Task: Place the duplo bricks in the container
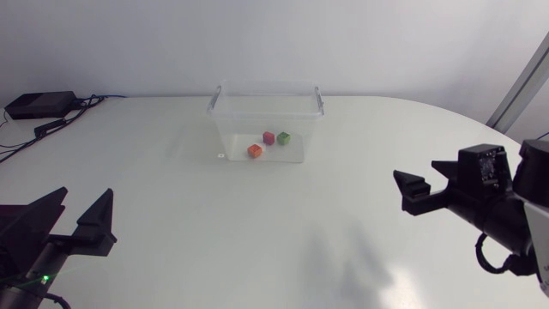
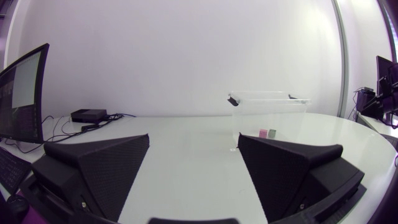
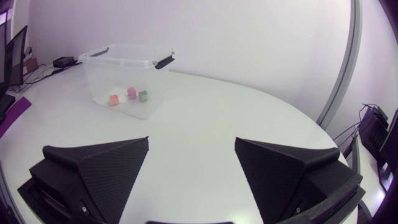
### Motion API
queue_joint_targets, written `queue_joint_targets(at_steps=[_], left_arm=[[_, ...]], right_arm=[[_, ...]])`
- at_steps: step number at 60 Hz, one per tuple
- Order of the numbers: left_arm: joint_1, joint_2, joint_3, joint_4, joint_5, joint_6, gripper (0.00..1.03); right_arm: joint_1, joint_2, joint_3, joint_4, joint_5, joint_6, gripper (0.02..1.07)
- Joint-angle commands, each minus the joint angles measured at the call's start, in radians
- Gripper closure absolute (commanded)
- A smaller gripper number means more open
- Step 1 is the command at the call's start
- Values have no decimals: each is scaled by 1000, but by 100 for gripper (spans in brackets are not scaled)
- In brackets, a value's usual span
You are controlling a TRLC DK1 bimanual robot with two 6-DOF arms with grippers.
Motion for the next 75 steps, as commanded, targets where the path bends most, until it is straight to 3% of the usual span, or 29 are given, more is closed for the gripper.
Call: queue_joint_targets(at_steps=[1,11,75], left_arm=[[-2,-10,-18,10,-6,-3,3],[-2,-10,-18,10,-6,-3,3],[7,2,-19,16,8,-26,3]], right_arm=[[-37,-63,-64,37,-30,-34,7],[-59,-307,-166,-16,-38,-45,7],[-56,-799,-337,-118,105,141,7]])
